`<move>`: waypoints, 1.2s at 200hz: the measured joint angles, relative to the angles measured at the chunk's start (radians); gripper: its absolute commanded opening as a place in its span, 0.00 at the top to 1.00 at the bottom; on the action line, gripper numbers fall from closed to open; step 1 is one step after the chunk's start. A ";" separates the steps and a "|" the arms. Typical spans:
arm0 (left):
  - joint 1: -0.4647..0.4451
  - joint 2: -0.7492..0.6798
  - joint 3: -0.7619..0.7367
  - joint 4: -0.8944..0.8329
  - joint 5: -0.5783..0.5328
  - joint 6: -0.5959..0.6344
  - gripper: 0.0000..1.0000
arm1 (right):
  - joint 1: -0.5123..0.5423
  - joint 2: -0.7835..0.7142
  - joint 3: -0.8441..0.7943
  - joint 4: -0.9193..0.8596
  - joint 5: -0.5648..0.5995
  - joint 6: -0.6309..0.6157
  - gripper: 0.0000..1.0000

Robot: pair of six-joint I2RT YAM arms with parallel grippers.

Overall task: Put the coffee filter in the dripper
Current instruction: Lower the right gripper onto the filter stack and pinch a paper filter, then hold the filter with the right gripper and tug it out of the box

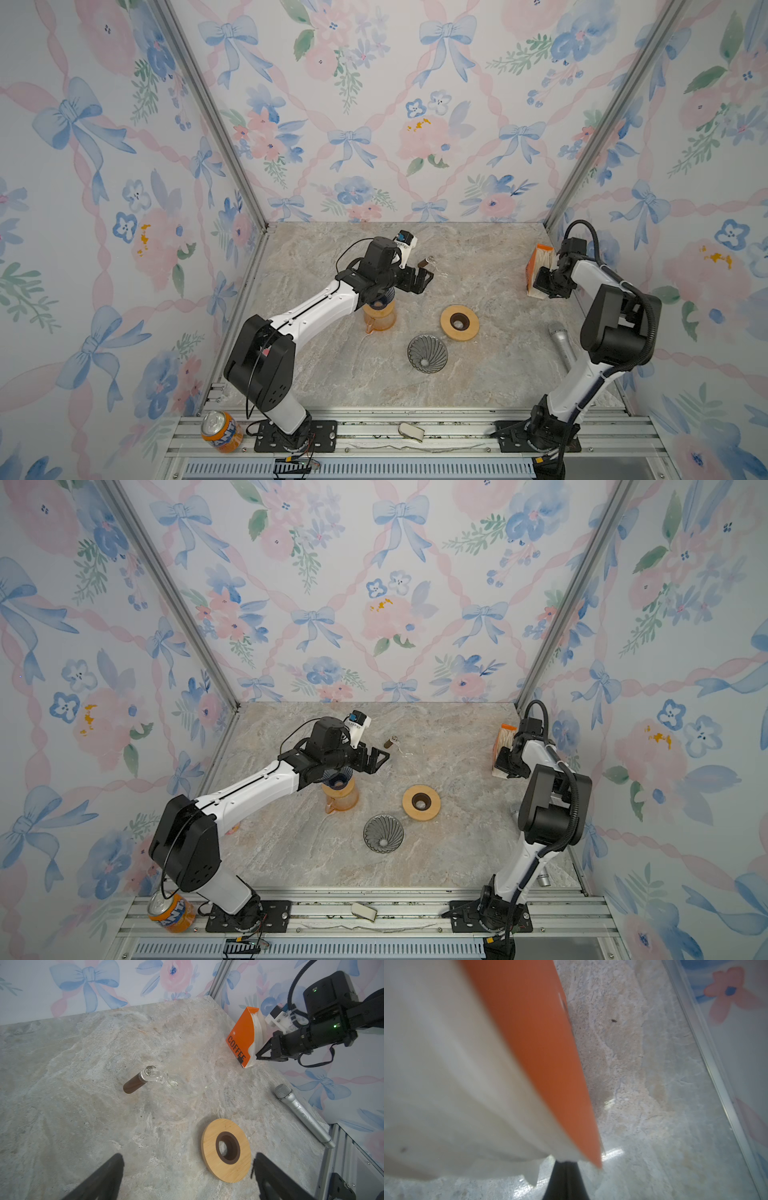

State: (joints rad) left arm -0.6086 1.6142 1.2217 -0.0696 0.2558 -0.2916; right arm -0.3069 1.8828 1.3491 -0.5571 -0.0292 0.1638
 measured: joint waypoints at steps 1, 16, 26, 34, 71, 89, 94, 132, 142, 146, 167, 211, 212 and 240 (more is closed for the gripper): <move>0.000 0.000 0.000 0.000 0.000 0.000 0.02 | 0.000 -0.001 0.000 0.000 0.000 0.000 0.99; 0.000 0.000 0.000 0.000 0.004 0.000 0.02 | 0.000 -0.011 0.000 -0.001 0.000 0.000 0.99; 0.000 0.000 0.000 0.000 0.008 0.000 0.02 | 0.000 -0.024 -0.001 -0.005 0.000 0.000 0.99; 0.000 0.000 0.000 0.000 0.009 0.000 0.02 | 0.000 -0.035 -0.001 -0.008 0.000 0.000 0.99; 0.000 0.000 0.000 0.000 0.016 0.003 0.02 | 0.000 -0.076 -0.001 -0.020 0.000 0.000 0.99; 0.000 0.000 0.000 0.000 0.016 0.003 0.02 | 0.000 -0.079 -0.001 -0.033 0.000 0.000 0.98; 0.000 0.000 0.000 0.000 0.016 0.003 0.02 | 0.000 -0.079 -0.001 -0.037 0.000 0.000 0.97; -0.001 0.000 0.000 0.000 0.022 0.003 0.02 | 0.000 -0.079 -0.001 -0.083 0.000 -0.001 0.88; -0.001 0.000 0.000 0.000 0.023 0.003 0.02 | 0.000 -0.079 -0.001 -0.088 0.000 -0.003 0.85; -0.001 0.000 0.000 0.000 0.023 0.003 0.02 | 0.000 -0.079 -0.001 -0.090 -0.001 -0.002 0.84; -0.001 0.000 0.000 0.000 0.023 0.003 0.02 | 0.000 -0.079 -0.001 -0.094 -0.004 -0.010 0.78; -0.001 0.000 0.000 0.000 0.023 0.003 0.02 | -0.001 -0.112 -0.003 -0.093 -0.004 -0.011 0.77; -0.001 0.000 0.000 0.000 0.023 0.003 0.02 | -0.001 -0.114 -0.003 -0.093 -0.004 -0.011 0.77; -0.001 0.000 0.000 0.000 0.023 0.003 0.02 | -0.013 -0.165 -0.010 -0.086 -0.004 -0.011 0.77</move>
State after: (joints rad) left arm -0.6094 1.6142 1.2221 -0.0696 0.2783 -0.2882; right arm -0.3195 1.7176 1.3396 -0.6434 -0.0330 0.1524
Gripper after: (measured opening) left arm 0.979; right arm 0.230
